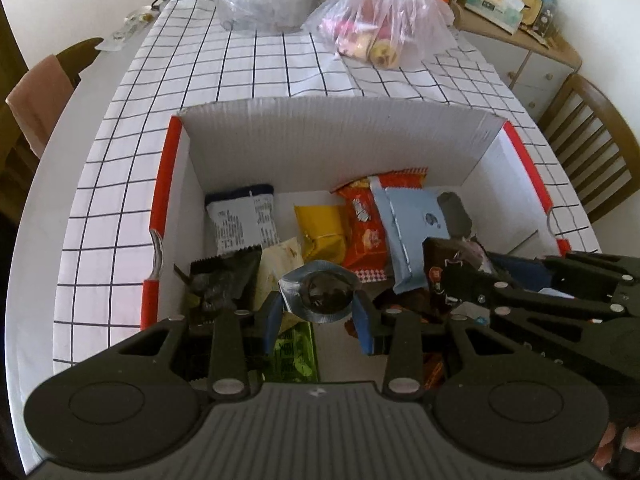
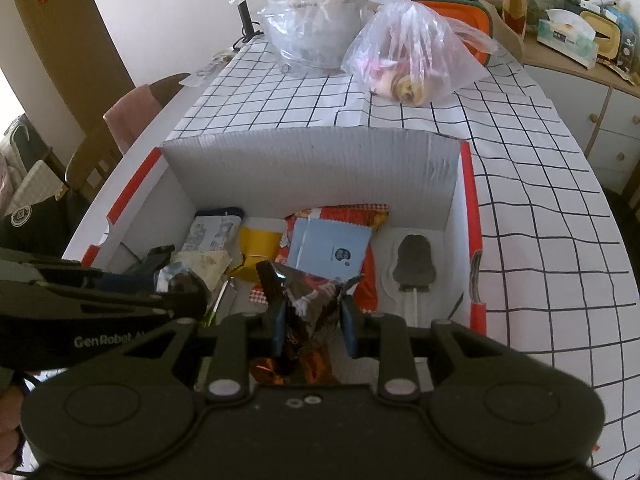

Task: Organize snacks
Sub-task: 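Open both grippers to release the snacks into the box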

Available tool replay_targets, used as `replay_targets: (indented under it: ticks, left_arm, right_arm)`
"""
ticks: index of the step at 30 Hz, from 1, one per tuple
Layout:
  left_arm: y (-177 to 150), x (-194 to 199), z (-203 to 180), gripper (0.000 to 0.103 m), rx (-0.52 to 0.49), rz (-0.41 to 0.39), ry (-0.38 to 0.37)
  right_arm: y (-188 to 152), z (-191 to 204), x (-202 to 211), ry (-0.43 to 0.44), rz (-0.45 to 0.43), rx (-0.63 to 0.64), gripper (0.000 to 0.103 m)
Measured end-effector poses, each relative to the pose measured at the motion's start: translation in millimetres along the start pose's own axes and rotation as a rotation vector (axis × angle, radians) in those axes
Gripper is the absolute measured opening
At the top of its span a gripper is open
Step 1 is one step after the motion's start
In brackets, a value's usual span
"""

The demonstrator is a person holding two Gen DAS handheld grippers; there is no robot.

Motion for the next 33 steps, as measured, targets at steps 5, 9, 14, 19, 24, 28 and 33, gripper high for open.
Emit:
replay_targets:
  ticks: [5,9,14,19,24,28,33]
  left_arm:
    - [-4,-1,-1,0.039,-0.001,-0.004,0.002]
    - [-7,5,-2,0.043,0.000,-0.019,-0.006]
    - [-9,17,-2,0.050,0.010,-0.044,-0.021]
    - [-15,31,-3,0.057,0.011,-0.065,-0.028]
    - [-20,49,-4,0.059,0.005,-0.095,-0.027]
    - [-25,64,-7,0.061,-0.003,-0.120,-0.021]
    - [-33,85,-9,0.064,-0.008,-0.156,-0.014]
  right_arm:
    - [-3,1,0,-0.004,0.004,-0.009,0.034]
    - [-5,1,6,0.000,-0.007,-0.020,0.040]
    - [-7,0,18,0.004,-0.024,-0.033,0.046]
    - [-10,0,35,-0.001,-0.053,-0.043,0.054]
    - [-14,3,56,-0.010,-0.093,-0.048,0.064]
    - [-16,8,76,-0.019,-0.129,-0.048,0.074]
    - [-19,14,100,-0.018,-0.178,-0.049,0.083]
Point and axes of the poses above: each gripper's, at about its wrist camera, not at the fingertips, and x roughly against the way its jaws point, z to its left, y to its top, the point moved 5 cm from there along -x, roughly the way its jaws point, and after that the axes turned 4 degrees about -y, right-handed, at the moved point
